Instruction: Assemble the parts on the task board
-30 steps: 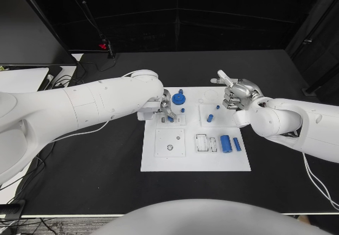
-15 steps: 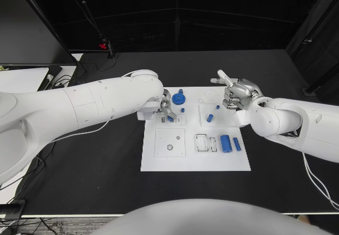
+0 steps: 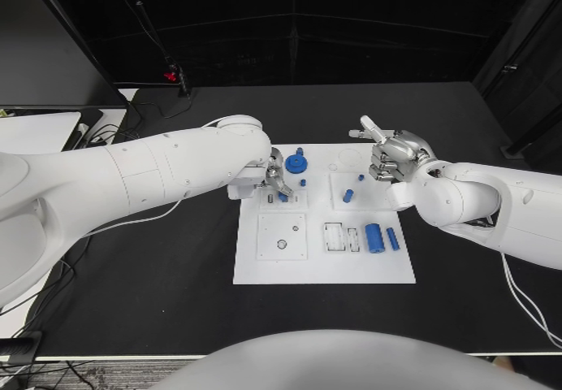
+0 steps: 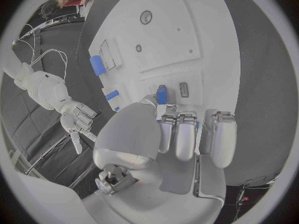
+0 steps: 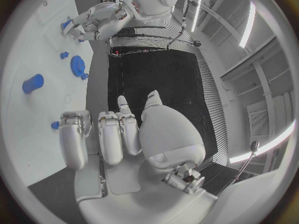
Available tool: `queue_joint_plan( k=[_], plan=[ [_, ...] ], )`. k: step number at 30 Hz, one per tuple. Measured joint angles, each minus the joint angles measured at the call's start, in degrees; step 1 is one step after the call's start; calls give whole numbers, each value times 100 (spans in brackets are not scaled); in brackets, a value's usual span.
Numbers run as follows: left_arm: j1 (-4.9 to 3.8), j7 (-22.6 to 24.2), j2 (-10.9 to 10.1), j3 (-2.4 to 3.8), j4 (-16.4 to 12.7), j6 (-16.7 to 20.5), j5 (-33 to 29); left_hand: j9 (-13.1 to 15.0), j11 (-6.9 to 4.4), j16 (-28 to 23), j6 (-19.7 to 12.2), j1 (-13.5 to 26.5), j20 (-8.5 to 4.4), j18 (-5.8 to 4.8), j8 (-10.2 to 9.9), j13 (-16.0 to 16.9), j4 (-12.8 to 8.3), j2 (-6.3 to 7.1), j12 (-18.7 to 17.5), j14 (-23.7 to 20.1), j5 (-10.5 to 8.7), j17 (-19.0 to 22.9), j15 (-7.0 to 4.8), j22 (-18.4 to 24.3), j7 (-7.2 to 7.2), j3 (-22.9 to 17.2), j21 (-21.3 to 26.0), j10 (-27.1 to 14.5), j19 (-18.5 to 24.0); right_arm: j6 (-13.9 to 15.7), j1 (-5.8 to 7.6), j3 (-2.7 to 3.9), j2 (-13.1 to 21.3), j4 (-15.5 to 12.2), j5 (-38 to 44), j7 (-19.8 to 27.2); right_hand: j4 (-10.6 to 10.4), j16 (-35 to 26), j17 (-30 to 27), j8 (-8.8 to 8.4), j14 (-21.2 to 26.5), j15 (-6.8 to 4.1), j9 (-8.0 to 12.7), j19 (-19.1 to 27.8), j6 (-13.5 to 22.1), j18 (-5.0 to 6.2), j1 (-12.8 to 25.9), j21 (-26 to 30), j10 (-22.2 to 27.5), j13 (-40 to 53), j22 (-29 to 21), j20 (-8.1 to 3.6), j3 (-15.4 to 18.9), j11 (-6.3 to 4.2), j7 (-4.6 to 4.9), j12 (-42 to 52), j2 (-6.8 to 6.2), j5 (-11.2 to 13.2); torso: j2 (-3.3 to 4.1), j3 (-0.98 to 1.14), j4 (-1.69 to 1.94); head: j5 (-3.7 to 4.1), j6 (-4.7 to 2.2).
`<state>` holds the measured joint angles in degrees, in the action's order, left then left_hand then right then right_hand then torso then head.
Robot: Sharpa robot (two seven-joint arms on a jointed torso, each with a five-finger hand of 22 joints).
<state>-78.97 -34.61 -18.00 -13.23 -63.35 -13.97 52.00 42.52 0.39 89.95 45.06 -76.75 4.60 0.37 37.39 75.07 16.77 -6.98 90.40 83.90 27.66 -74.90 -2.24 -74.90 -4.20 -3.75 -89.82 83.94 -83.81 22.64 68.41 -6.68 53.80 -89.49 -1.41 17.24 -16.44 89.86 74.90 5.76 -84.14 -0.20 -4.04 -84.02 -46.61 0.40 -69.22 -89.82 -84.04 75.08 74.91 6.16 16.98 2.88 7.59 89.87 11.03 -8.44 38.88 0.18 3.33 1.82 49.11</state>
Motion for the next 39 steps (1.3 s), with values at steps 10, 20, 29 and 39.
queue_joint_plan(
  k=[10,20,29,39],
  plan=[
    [0,0,-4,2,10,-15,6,26,31,0,-106,914,21,0,-166,-11,11,186,-60,0,-483,0,40,0,-43,468,0,8,-21,-4,0,0,6,1,0,-2,0,0,0,0,0,0,0,0,0,0,0,0,0,1,0,0,0,0,0,0,0,0,0,-2,0,18,-6],
    [-2,0,-6,4,9,-24,1,25,31,0,-125,940,21,0,-167,-12,-4,212,-60,0,-505,0,39,0,-43,482,0,8,-21,-9,0,0,3,2,0,-4,0,0,5,0,0,0,0,0,0,0,0,0,0,1,0,0,0,0,0,0,0,0,1,-1,0,20,0],
    [-2,6,-36,6,-23,-1,-1,75,73,0,-125,1448,63,0,-165,-13,3,243,-60,-1,-1130,0,80,0,-42,855,0,9,-21,-15,-1,0,0,9,0,-7,0,0,4,0,0,0,0,0,-20,0,0,0,0,1,0,0,0,0,20,0,0,0,3,-5,0,18,-6],
    [-8,147,-421,-35,-445,363,101,472,73,0,-259,2274,104,0,94,-13,18,404,-60,18,-2426,0,100,0,-114,1545,0,9,-22,-19,-11,0,2,21,0,-20,0,0,3,0,0,0,0,0,-20,0,0,0,0,2,0,0,0,0,20,0,0,0,1,1,4,43,-20]
  ],
)
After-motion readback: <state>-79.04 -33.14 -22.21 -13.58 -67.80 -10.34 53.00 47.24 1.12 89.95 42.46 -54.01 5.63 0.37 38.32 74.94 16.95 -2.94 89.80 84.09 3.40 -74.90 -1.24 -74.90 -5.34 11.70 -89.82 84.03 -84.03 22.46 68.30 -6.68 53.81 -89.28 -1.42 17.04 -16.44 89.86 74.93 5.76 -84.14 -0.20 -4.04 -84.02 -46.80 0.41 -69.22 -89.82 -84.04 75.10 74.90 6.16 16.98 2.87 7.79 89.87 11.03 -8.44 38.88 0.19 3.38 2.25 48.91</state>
